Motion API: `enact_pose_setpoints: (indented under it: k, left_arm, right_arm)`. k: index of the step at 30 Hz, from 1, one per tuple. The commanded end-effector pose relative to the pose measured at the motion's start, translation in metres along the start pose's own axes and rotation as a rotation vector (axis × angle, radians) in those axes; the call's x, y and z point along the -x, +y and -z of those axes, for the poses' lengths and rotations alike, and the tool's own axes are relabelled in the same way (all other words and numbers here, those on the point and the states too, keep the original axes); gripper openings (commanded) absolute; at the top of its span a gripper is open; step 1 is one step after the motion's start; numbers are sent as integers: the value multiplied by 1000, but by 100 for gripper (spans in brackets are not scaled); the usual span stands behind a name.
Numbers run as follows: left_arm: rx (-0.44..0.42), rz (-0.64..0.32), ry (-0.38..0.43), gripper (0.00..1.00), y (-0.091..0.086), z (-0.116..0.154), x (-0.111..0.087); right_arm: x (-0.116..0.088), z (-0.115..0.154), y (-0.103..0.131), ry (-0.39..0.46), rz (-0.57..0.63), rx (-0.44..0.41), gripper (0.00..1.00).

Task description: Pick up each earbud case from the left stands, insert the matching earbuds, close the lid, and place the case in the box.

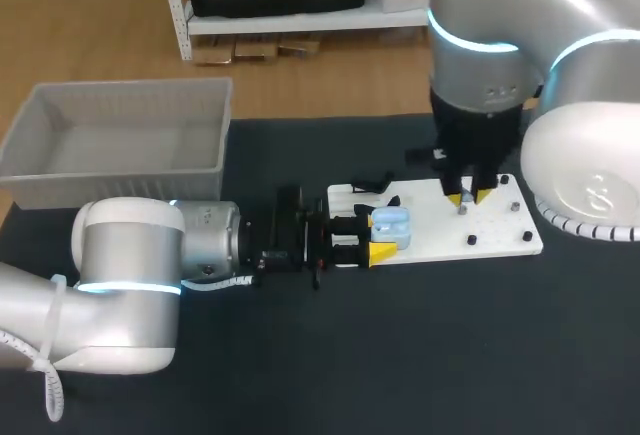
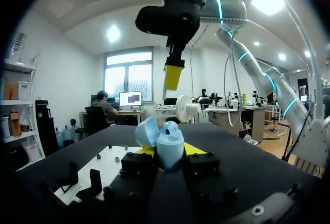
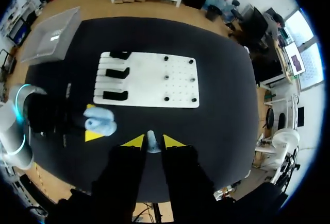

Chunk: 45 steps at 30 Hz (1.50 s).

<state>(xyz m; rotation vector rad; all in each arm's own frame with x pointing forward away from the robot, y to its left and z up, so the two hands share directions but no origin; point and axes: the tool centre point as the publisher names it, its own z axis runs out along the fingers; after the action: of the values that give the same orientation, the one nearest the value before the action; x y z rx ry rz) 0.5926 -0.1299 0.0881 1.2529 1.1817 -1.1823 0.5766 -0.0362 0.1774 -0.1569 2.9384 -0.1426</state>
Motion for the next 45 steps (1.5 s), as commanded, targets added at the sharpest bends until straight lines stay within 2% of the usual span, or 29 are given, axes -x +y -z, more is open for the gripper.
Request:
enact_pose_setpoints:
  k: [1,3,19,23,27,36,45]
  left_arm:
    - [-2,1,-2,0,1,0,0]
    - [-2,1,-2,0,1,0,0]
    - [-2,1,-2,0,1,0,0]
    - [-2,1,-2,0,1,0,0]
    - [-2,1,-2,0,1,0,0]
    - [-2,1,-2,0,1,0,0]
    - [-2,1,-2,0,1,0,0]
  right_arm:
    - [-8,11,14,-6,37,-4,0]
    - [-8,11,19,-3,48,-2,0]
    - [-8,11,19,-3,48,-2,0]
    - [-4,13,41,-25,210,4,0]
    - [-4,14,52,-16,307,10,0]
    - [-1,15,61,36,377,20,0]
    - [-9,8,81,22,400,-53,0]
